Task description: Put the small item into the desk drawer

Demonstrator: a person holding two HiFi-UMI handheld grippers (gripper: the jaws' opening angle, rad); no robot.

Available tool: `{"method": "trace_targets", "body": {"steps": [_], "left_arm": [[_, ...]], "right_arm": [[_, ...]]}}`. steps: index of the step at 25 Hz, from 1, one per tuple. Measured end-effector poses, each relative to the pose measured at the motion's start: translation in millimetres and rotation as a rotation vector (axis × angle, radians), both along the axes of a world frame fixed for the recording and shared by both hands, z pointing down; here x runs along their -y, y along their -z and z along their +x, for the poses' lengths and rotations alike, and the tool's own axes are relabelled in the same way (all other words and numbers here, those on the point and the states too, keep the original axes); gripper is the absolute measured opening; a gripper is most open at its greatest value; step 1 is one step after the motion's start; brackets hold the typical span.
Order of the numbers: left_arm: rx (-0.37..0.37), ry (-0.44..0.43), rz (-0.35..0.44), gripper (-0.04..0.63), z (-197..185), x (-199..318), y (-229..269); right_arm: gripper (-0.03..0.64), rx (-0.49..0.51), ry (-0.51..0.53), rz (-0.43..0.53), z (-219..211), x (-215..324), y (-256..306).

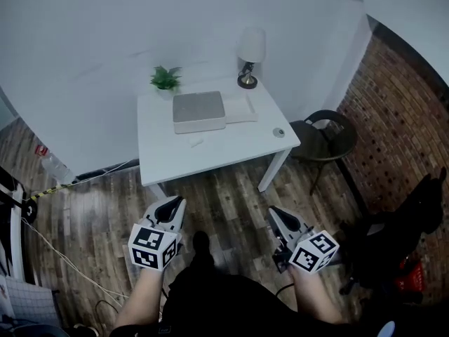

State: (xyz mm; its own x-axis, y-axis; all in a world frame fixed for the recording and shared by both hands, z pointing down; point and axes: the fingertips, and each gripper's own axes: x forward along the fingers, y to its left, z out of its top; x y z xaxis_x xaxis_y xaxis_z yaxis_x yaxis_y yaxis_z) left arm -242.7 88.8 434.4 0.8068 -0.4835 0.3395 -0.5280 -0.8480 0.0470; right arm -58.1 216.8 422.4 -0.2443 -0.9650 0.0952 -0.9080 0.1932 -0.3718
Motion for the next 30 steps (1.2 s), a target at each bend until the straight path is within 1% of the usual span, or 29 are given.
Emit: {"method": "trace_targets", "body": {"steps": [3, 5, 9, 12, 14, 17, 21, 26, 30], "left_arm": [[-0.004, -0.021, 0.001, 0.025, 16.0, 52.8, -1.1], [-0.002, -0.03, -0.001, 0.025, 22.8, 92.7, 0.7], [-0.023, -0.069, -0.009, 0.025, 38.8, 171.3, 4.0], [-0.011, -0.106, 0.007, 0.025, 51.9, 219.9, 4.1], [0.007, -0.126, 0.013, 0.025, 58.7, 245.4, 1.7], [0.016, -0.139, 0.013, 0.025, 69.3, 274.3, -2.0], [0.021, -0.12, -0.001, 0.025, 79.5, 298.7, -7.0], [0.039, -0.068, -0.014, 0.025, 98.0, 320.7, -12.3], [0.072, 0.002, -0.034, 0.025, 115.3, 336.6, -16.8]], "right_arm": [[-0.002, 0.0, -0.018, -0.018, 12.7, 52.7, -0.9], [-0.002, -0.006, -0.009, -0.026, 15.8, 94.6, 2.4], [-0.002, -0.014, 0.02, -0.039, 17.5, 186.0, 7.8], [-0.002, -0.021, 0.049, -0.045, 14.1, 245.0, 11.2], [-0.002, -0.024, 0.066, -0.055, 11.5, 273.3, 10.1], [-0.002, -0.031, 0.081, -0.085, 13.9, 302.8, 2.9], [-0.002, -0.031, 0.086, -0.111, 29.8, 326.2, -2.5], [-0.002, -0.031, 0.126, -0.117, 60.8, 353.4, -7.0], [-0.002, -0.029, 0.189, -0.106, 93.3, 379.7, -5.8]]}}
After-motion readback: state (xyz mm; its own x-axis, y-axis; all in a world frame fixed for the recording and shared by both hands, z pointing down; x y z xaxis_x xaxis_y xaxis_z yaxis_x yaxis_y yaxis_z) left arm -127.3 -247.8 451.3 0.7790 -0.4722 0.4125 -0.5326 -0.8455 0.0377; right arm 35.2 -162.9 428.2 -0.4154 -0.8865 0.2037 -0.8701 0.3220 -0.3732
